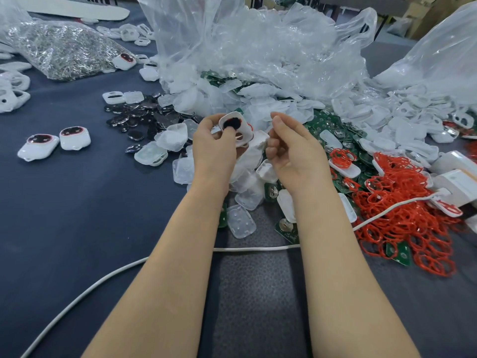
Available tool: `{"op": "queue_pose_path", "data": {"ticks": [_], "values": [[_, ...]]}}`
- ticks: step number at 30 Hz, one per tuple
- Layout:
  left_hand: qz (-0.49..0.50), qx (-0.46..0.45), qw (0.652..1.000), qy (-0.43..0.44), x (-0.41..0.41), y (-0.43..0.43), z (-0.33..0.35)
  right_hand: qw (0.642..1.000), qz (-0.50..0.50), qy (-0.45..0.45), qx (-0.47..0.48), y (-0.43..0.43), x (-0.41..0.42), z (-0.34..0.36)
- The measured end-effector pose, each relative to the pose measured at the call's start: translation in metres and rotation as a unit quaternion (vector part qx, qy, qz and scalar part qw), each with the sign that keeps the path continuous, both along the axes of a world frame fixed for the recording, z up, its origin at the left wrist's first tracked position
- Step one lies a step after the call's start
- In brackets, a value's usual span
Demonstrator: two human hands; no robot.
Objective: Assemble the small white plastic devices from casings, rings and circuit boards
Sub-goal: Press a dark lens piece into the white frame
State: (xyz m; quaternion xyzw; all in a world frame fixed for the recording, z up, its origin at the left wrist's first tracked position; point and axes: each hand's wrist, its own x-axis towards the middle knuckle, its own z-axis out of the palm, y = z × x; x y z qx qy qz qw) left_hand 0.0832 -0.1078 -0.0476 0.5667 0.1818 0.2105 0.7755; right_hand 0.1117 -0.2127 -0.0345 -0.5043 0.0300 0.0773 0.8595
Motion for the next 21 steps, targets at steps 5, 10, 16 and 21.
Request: {"op": "queue_pose_path", "data": {"ticks": [5, 10, 16, 21], "values": [[0.002, -0.011, 1.0, 0.001, 0.0006, 0.0003, 0.0009, 0.993, 0.044, 0.059, 0.087, -0.0013, 0.0013, 0.0013], [0.004, -0.006, 1.0, 0.002, 0.001, 0.0004, 0.0006, 0.988, 0.06, 0.079, 0.117, -0.0037, 0.0006, 0.0028], [0.004, 0.006, 1.0, 0.0, 0.0005, 0.0, 0.0005, 0.999, 0.034, 0.015, 0.036, -0.0047, 0.0002, 0.0024], [0.001, 0.022, 1.0, -0.004, 0.0007, -0.0011, 0.0012, 0.992, 0.002, -0.069, -0.11, -0.0033, -0.0021, 0.0024]]}}
